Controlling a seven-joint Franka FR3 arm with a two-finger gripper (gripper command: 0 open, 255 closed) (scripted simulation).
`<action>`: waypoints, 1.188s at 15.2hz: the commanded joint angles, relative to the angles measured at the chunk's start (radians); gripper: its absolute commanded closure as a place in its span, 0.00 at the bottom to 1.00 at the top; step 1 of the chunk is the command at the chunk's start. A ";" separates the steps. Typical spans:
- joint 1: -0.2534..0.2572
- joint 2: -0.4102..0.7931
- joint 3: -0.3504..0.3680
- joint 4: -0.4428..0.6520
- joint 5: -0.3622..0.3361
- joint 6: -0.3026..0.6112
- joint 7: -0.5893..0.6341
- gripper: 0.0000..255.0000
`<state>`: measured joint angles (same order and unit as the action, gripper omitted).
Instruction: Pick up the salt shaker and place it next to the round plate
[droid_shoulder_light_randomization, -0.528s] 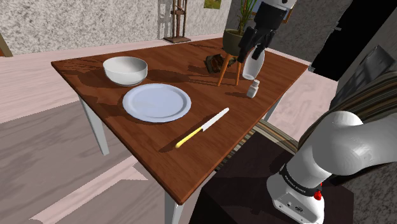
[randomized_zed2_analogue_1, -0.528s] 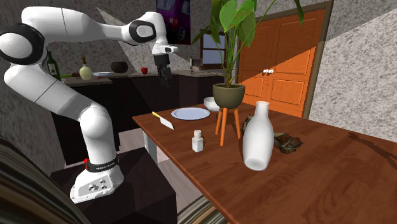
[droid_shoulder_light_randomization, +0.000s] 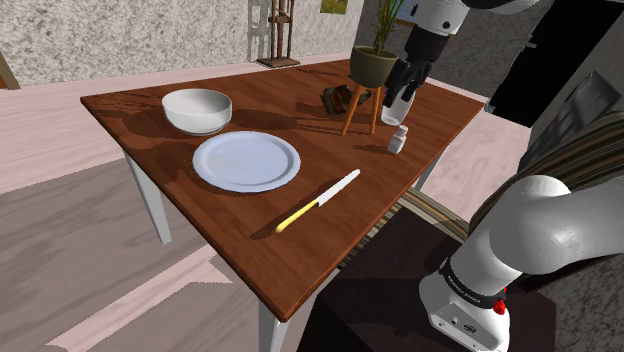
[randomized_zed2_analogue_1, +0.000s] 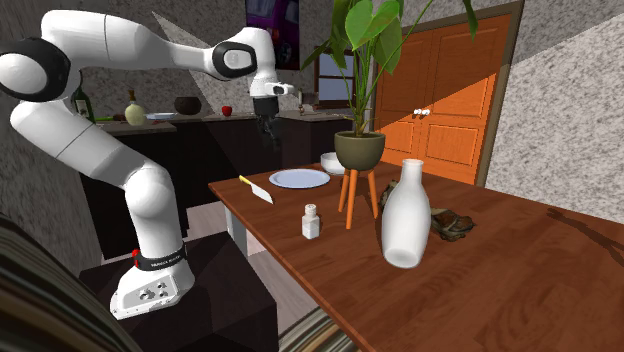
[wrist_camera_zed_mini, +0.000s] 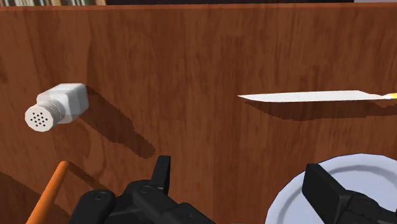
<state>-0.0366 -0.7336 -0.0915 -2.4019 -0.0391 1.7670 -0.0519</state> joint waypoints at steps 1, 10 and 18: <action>-0.013 0.014 -0.041 -0.018 -0.026 0.024 -0.054 0.00; -0.063 0.169 -0.230 -0.010 -0.122 0.141 -0.288 0.00; -0.078 0.335 -0.359 0.041 -0.145 0.241 -0.452 0.00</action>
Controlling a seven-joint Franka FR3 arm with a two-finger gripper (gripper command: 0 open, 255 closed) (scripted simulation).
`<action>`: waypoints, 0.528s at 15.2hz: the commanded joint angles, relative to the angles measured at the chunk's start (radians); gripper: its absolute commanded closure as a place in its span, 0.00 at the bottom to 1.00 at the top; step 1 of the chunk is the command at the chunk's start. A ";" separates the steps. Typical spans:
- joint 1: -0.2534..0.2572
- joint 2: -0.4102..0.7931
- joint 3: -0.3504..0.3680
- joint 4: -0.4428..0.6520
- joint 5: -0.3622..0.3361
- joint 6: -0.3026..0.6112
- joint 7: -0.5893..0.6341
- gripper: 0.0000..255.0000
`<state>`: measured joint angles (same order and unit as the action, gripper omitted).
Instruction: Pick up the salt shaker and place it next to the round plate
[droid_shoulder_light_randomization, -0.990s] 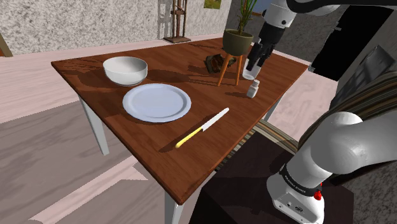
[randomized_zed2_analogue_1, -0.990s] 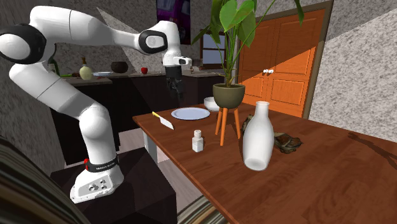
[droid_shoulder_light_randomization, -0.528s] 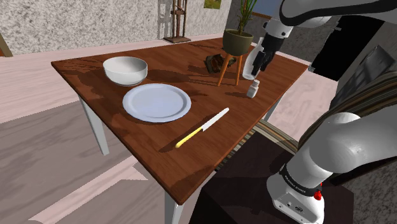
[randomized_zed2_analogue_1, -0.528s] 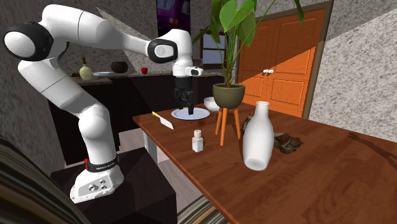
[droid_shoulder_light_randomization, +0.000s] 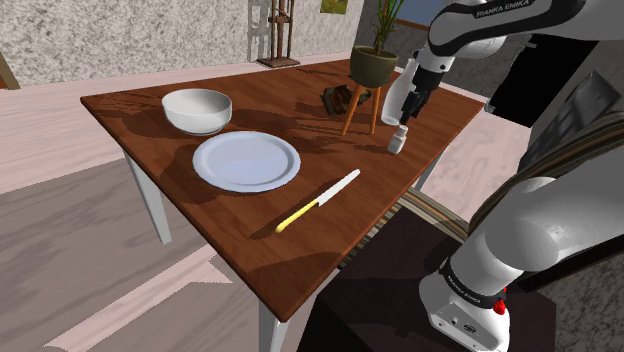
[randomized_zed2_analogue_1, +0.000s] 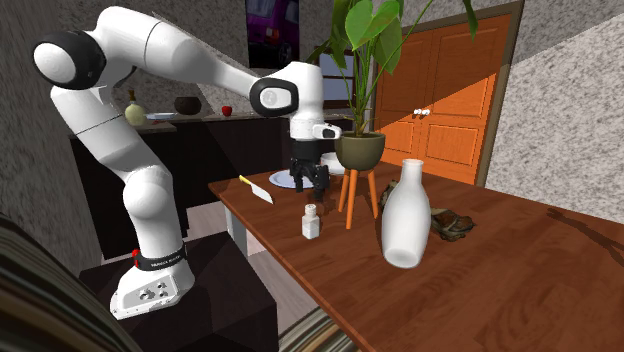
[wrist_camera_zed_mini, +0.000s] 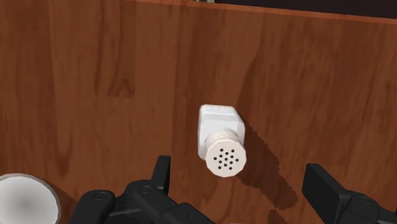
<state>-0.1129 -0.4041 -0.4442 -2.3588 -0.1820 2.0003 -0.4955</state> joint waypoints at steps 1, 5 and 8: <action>-0.002 0.010 -0.009 -0.012 -0.002 0.022 -0.009 0.00; -0.001 0.031 -0.019 -0.050 -0.002 0.079 -0.012 0.00; -0.001 0.040 -0.023 -0.064 -0.001 0.103 -0.014 0.00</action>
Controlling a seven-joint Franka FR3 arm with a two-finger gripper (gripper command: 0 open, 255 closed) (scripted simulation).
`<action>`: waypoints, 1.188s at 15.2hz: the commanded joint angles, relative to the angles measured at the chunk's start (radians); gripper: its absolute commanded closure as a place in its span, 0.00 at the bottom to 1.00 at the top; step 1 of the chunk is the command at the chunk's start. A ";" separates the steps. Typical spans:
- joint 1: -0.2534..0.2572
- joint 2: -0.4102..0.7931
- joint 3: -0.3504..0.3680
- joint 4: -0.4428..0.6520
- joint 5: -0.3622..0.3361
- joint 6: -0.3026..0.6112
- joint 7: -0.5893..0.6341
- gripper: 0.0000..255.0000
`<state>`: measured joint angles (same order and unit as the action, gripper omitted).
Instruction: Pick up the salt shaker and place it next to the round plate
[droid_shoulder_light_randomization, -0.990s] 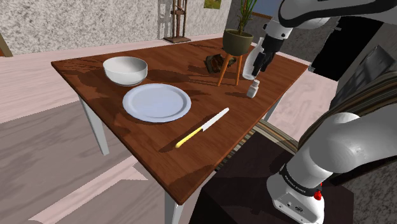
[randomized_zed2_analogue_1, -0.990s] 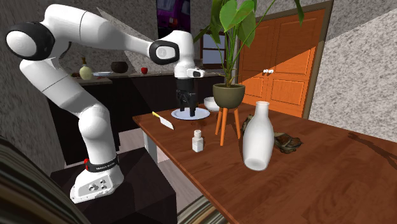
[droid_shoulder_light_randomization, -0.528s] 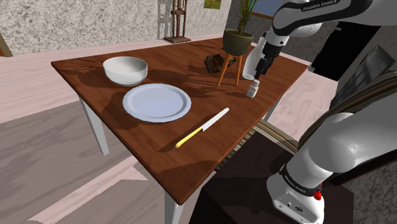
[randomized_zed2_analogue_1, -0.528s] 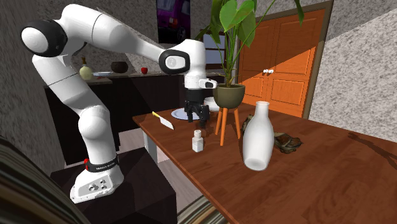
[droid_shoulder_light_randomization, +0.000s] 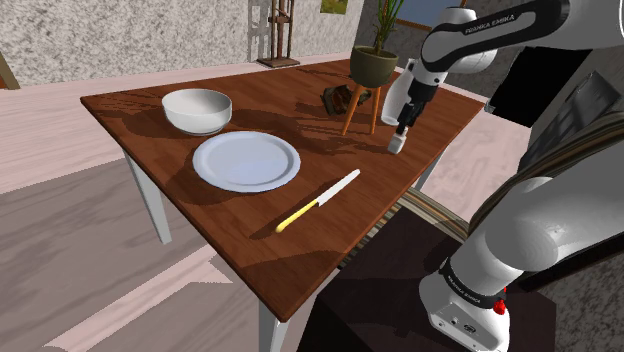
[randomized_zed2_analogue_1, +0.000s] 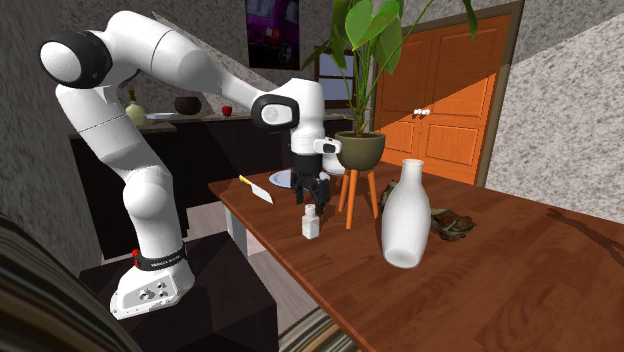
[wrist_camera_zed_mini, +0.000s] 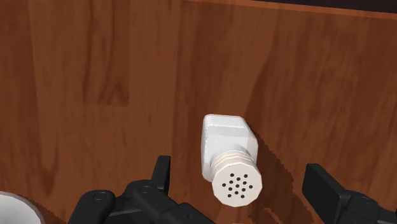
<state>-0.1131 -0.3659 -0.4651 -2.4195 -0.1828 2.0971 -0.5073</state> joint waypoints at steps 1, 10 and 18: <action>-0.001 0.002 -0.002 -0.003 0.000 0.006 -0.002 0.00; -0.001 0.002 -0.002 -0.003 0.000 0.006 -0.002 1.00; -0.001 -0.009 0.003 0.015 -0.001 -0.024 0.000 1.00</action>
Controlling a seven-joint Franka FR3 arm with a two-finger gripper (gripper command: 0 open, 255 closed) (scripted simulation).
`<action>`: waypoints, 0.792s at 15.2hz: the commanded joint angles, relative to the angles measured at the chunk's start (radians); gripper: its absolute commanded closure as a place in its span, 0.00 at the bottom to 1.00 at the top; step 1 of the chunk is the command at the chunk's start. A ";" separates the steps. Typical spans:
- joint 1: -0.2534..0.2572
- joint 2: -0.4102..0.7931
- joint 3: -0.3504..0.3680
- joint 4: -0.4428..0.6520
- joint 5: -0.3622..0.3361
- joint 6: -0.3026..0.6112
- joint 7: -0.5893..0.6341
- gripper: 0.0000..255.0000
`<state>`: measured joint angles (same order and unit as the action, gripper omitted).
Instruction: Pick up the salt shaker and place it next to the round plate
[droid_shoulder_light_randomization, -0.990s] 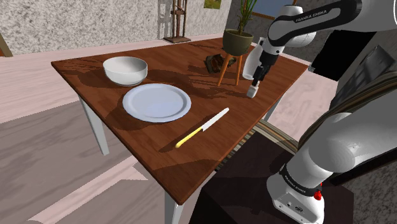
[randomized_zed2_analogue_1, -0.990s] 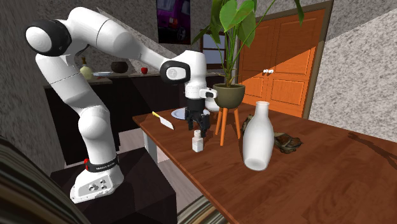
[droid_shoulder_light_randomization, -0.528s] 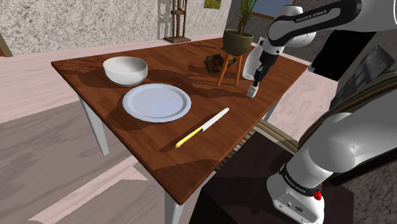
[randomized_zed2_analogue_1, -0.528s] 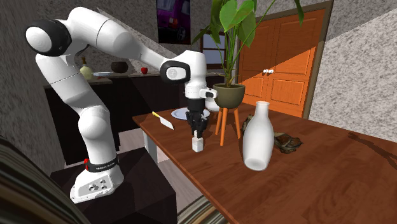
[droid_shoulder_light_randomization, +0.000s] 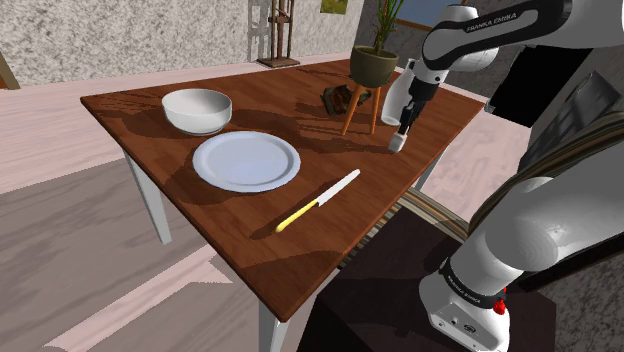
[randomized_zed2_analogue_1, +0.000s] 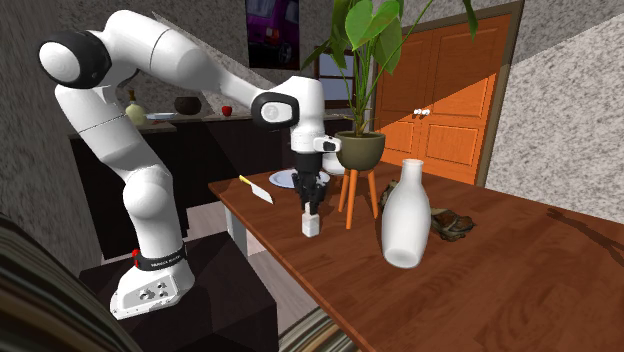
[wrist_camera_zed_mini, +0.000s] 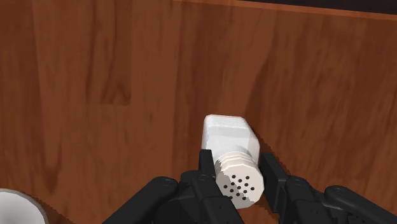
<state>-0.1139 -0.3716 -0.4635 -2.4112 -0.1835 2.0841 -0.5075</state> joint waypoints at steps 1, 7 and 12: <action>0.000 -0.009 0.004 0.017 0.000 -0.025 0.001 1.00; 0.000 -0.034 0.018 0.078 0.001 -0.111 0.004 1.00; 0.002 -0.047 0.029 0.134 0.004 -0.180 0.005 1.00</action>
<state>-0.1130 -0.4167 -0.4377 -2.2897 -0.1805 1.9191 -0.5040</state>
